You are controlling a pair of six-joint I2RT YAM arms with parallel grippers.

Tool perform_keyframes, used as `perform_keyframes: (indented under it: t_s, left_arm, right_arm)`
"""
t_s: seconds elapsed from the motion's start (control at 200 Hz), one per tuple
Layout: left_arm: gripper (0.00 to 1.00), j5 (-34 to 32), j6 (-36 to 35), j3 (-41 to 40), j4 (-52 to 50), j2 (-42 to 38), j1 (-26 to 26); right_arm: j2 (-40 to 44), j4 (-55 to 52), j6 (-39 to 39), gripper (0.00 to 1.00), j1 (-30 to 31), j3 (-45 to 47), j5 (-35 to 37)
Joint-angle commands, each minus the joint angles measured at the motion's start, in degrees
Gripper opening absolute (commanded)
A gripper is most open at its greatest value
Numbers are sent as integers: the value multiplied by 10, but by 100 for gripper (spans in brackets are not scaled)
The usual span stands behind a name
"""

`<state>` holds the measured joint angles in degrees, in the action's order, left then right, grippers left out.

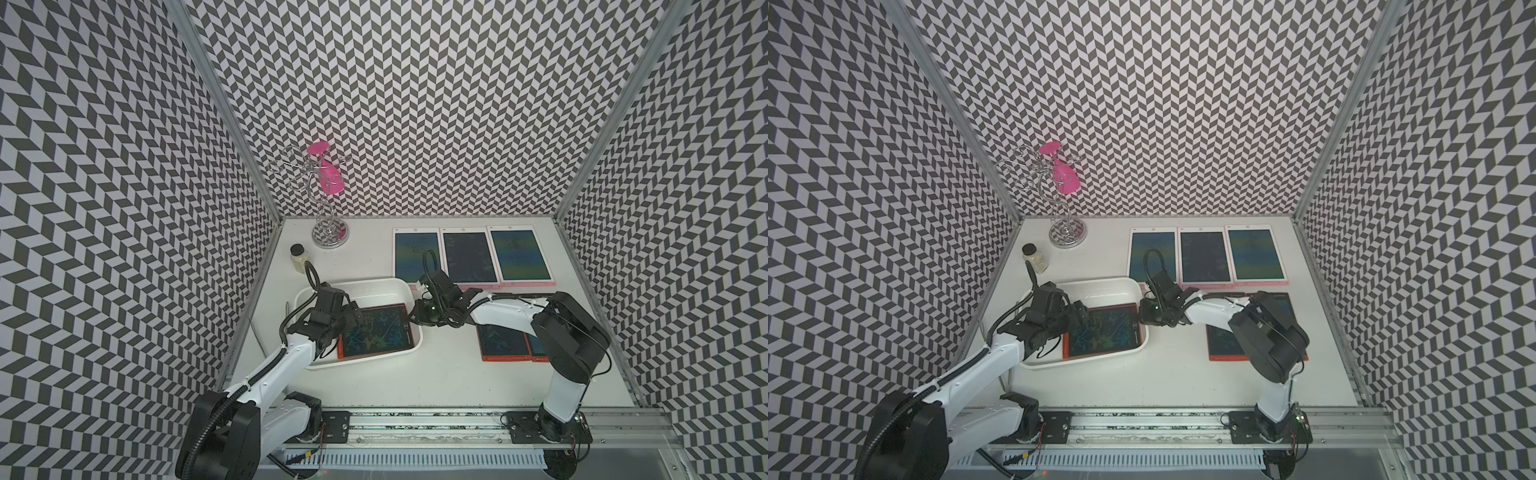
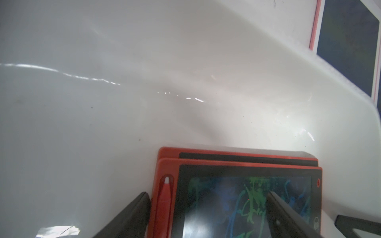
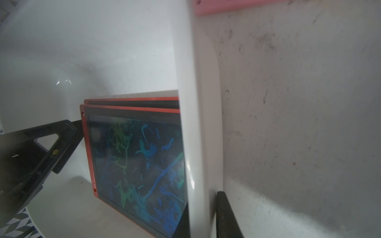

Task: Take out the writing tablet from the storage box
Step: Pick up the writing tablet from the storage box.

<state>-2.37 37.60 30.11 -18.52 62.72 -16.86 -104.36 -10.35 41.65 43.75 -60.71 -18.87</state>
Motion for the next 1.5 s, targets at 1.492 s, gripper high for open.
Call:
perform_keyframes:
  t_s: [1.492]
  left_arm:
    - [73,74,-3,-7,17,-100,7]
  right_arm:
    - [-52,-2,15,16,11,-35,-8]
